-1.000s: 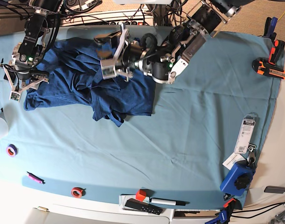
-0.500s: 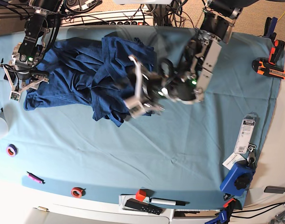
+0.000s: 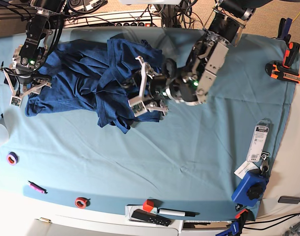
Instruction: Layout the t-shirt on the table in an organized manner, then fold the t-shirt properly
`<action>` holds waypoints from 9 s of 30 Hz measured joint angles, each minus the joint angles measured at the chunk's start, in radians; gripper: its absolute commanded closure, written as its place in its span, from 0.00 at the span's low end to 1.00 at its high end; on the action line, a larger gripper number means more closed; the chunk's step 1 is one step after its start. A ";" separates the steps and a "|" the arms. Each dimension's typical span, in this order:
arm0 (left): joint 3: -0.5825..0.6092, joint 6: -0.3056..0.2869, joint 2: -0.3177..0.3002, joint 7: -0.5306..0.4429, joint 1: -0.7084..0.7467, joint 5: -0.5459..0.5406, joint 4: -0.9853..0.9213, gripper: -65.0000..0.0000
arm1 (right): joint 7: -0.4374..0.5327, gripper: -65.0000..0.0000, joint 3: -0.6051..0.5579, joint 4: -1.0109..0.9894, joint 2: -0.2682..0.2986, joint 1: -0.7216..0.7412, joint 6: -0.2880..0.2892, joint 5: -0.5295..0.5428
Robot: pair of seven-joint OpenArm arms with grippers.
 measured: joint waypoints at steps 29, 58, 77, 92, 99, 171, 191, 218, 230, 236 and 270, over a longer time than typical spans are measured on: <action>0.000 -0.041 0.101 -0.059 -0.001 -0.058 -0.100 1.00 | 0.000 0.46 0.000 0.000 0.000 0.000 0.000 0.011; 0.181 0.080 0.168 -0.181 -0.029 0.153 -0.101 0.39 | 0.049 0.46 0.015 0.000 0.004 0.003 0.046 0.001; 0.180 0.080 0.127 -0.167 -0.034 0.155 -0.101 0.39 | -0.444 0.37 0.448 -0.670 0.299 0.238 0.619 1.093; 0.180 0.080 0.127 -0.167 -0.034 0.156 -0.101 0.39 | -0.364 0.37 0.448 -0.904 0.341 0.303 0.685 0.999; 0.180 0.080 0.127 -0.170 -0.034 0.156 -0.101 0.39 | -0.340 0.37 0.376 -0.901 0.332 0.305 0.686 1.017; -0.328 0.064 -0.124 -0.031 -0.034 -0.140 -0.030 0.44 | -0.465 1.00 0.040 0.154 -0.210 0.092 0.685 1.067; -0.328 0.064 -0.125 -0.031 -0.033 -0.140 -0.030 0.44 | -0.094 1.00 -0.562 0.154 -0.202 0.092 0.422 0.285; -0.328 0.064 -0.124 -0.030 -0.031 -0.140 -0.030 0.44 | -0.108 0.57 -0.750 0.154 -0.199 0.117 0.409 0.177; -0.328 0.064 -0.125 -0.030 -0.031 -0.113 -0.030 0.44 | -0.125 0.57 -0.836 0.232 -0.196 0.116 0.315 -0.100; -0.328 0.064 -0.125 -0.027 -0.030 -0.103 -0.030 0.44 | -0.150 0.57 -0.734 0.479 -0.200 0.103 0.235 -0.102; -0.328 0.064 -0.125 -0.031 -0.031 -0.114 -0.030 0.44 | -0.211 0.85 -0.248 0.291 -0.202 -0.189 0.480 0.344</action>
